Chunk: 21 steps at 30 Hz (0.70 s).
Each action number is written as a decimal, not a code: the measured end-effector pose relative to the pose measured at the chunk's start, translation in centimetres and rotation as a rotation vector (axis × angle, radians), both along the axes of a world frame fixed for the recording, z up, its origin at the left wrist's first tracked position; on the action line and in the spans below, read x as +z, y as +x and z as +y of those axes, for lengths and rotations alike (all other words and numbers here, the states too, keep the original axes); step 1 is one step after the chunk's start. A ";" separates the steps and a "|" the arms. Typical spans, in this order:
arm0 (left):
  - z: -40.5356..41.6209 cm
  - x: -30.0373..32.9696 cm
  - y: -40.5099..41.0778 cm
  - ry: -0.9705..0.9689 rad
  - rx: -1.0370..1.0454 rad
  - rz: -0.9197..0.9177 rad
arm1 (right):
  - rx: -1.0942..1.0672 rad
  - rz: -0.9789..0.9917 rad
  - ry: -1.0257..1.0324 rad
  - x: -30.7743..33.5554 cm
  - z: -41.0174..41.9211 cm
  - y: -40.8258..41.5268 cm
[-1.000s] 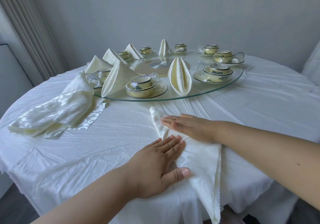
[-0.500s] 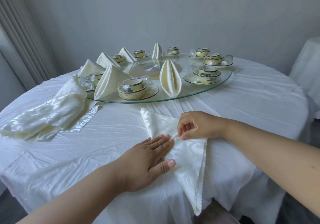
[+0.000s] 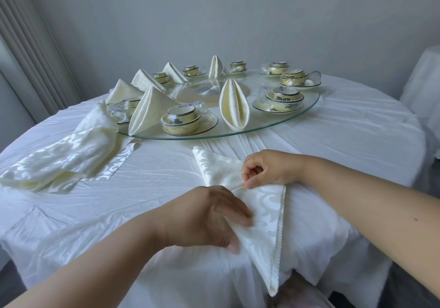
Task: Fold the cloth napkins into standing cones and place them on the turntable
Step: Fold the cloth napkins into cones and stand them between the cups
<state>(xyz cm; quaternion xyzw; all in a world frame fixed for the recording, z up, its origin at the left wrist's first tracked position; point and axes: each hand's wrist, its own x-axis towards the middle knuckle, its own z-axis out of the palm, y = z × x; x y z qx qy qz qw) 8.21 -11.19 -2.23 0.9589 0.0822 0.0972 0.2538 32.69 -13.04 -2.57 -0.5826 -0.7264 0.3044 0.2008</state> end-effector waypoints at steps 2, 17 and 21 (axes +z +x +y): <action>0.3 -0.3 0.4 -0.043 0.024 -0.017 | 0.002 0.007 -0.003 0.0 0.0 0.1; 2.5 -1.4 3.9 -0.909 0.885 -0.352 | -0.311 0.516 -0.223 1.2 0.2 1.1; 3.1 -1.6 4.6 -0.836 1.072 -0.317 | -0.243 0.476 -0.085 1.1 -0.4 1.2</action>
